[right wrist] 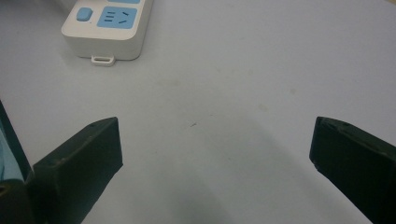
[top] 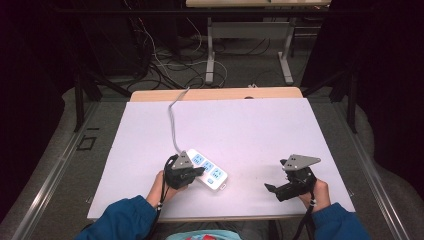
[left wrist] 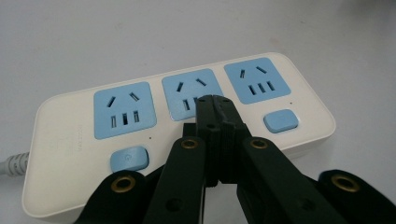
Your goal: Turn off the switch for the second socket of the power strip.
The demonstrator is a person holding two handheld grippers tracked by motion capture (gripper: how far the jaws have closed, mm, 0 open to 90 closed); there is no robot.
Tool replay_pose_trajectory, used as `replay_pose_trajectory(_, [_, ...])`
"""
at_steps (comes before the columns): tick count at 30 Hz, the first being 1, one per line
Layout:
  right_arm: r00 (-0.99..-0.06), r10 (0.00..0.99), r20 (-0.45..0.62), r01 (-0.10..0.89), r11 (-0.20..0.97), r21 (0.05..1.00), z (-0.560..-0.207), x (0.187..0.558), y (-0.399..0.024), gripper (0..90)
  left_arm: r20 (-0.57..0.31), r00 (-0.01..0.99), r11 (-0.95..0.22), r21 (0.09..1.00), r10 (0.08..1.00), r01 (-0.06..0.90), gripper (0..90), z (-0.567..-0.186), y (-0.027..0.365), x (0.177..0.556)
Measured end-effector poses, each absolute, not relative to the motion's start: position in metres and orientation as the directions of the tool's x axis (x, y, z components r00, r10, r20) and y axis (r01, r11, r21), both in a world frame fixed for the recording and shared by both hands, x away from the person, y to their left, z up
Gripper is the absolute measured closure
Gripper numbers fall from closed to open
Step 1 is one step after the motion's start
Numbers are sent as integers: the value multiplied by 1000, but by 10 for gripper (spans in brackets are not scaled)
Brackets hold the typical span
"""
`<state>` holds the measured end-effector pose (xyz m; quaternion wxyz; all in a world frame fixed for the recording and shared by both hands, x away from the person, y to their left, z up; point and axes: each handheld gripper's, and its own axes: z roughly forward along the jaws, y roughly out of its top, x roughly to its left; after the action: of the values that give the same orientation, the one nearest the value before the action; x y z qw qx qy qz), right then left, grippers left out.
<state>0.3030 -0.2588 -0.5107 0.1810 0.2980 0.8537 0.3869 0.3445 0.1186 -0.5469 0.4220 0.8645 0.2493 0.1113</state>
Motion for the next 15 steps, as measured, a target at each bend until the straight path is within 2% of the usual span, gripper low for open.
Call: replay_pose_trajectory(15, [-759, 647, -80, 369, 527, 766, -511, 303, -258, 19, -22, 852, -518, 786, 522, 338, 900, -547, 119, 345])
